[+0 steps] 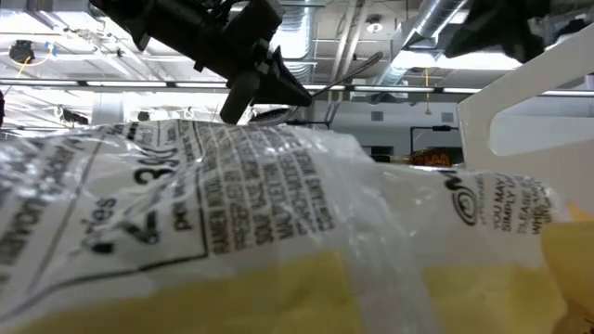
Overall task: Pick & Place Food Item
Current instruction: Put the left black spoon in the white bin
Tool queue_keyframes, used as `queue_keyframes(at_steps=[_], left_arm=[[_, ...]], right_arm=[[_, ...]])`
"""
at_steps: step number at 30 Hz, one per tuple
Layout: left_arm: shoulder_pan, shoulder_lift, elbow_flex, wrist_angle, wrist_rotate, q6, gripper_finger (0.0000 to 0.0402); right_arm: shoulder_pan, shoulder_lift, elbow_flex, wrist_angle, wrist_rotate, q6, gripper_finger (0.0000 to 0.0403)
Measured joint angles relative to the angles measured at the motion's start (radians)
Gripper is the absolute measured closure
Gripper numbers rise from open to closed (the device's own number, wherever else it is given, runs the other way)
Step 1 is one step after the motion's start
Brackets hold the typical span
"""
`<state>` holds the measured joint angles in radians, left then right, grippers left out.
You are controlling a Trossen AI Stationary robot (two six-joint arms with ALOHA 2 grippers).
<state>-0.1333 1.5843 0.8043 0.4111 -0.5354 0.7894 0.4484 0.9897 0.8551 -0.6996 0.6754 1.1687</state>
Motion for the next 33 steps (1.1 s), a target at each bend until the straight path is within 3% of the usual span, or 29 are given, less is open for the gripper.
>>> queue_keyframes(at_steps=[5, 10, 16, 21, 33], left_arm=[[0.000, 0.000, 0.000, 0.045, 0.000, 0.225, 0.0389], [0.009, 0.000, 0.001, 0.090, 0.000, 0.308, 0.0389], [0.018, 0.000, 0.008, 0.064, 0.008, 0.314, 0.0392], [0.017, 0.001, 0.009, 0.041, 0.008, 0.314, 0.0391], [0.017, 0.001, 0.008, 0.016, 0.003, 0.306, 0.0392]], right_arm=[[-0.114, 0.012, 0.000, 0.106, -0.137, -0.142, 0.0402], [-0.208, 0.041, 0.001, 0.179, -0.231, -0.263, 0.0395], [-0.287, 0.094, 0.005, 0.303, -0.357, -0.365, 0.0343], [-0.344, 0.163, 0.062, 0.305, -0.427, -0.394, 0.0307], [-0.371, 0.359, 0.220, 0.192, -0.499, -0.447, 0.0305]])
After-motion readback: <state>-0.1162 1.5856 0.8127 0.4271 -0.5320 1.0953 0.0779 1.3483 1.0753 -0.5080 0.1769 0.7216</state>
